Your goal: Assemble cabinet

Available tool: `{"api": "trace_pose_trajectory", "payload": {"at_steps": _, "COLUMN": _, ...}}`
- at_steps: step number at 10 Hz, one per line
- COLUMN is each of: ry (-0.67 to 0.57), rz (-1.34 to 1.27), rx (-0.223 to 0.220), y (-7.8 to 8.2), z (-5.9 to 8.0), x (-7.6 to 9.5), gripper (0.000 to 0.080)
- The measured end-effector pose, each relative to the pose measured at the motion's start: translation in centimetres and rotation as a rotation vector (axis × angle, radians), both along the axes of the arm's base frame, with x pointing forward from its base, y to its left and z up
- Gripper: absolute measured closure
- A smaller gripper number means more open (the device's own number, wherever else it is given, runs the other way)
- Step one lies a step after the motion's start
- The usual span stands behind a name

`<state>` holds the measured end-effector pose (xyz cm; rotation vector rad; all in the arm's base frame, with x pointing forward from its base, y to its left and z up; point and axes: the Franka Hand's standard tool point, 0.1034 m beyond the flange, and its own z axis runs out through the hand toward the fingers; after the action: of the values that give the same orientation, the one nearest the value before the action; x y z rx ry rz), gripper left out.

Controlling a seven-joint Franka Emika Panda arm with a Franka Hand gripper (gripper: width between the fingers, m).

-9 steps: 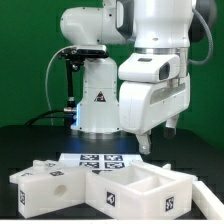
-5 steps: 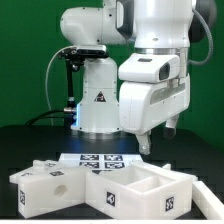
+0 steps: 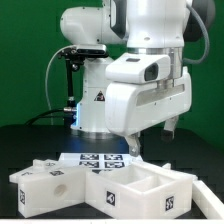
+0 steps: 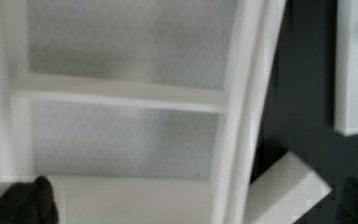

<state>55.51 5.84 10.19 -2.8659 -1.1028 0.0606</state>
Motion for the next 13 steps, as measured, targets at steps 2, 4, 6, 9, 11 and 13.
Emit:
{"api": "trace_pose_trajectory", "payload": {"at_steps": 2, "ry": 0.003, "rz": 0.003, "rx": 0.000, "y": 0.0, "z": -0.1, "x": -0.1, "gripper": 0.0002}}
{"api": "trace_pose_trajectory", "payload": {"at_steps": 4, "ry": 0.002, "rz": -0.024, "rx": 0.000, "y": 0.0, "z": -0.2, "x": 0.0, "gripper": 0.0002}}
{"api": "trace_pose_trajectory", "payload": {"at_steps": 6, "ry": -0.019, "rz": -0.255, "rx": -0.002, "y": 0.6, "z": -0.1, "x": 0.7, "gripper": 0.0002}}
{"api": "trace_pose_trajectory", "payload": {"at_steps": 9, "ry": -0.009, "rz": -0.393, "rx": 0.012, "y": 0.6, "z": 0.1, "x": 1.7, "gripper": 0.0002}}
{"api": "trace_pose_trajectory", "payload": {"at_steps": 11, "ry": 0.000, "rz": -0.486, "rx": 0.011, "y": 0.8, "z": 0.0, "x": 1.6, "gripper": 0.0002}}
{"api": "trace_pose_trajectory", "payload": {"at_steps": 13, "ry": 0.018, "rz": -0.833, "rx": 0.000, "y": 1.6, "z": -0.2, "x": 2.4, "gripper": 0.0002}}
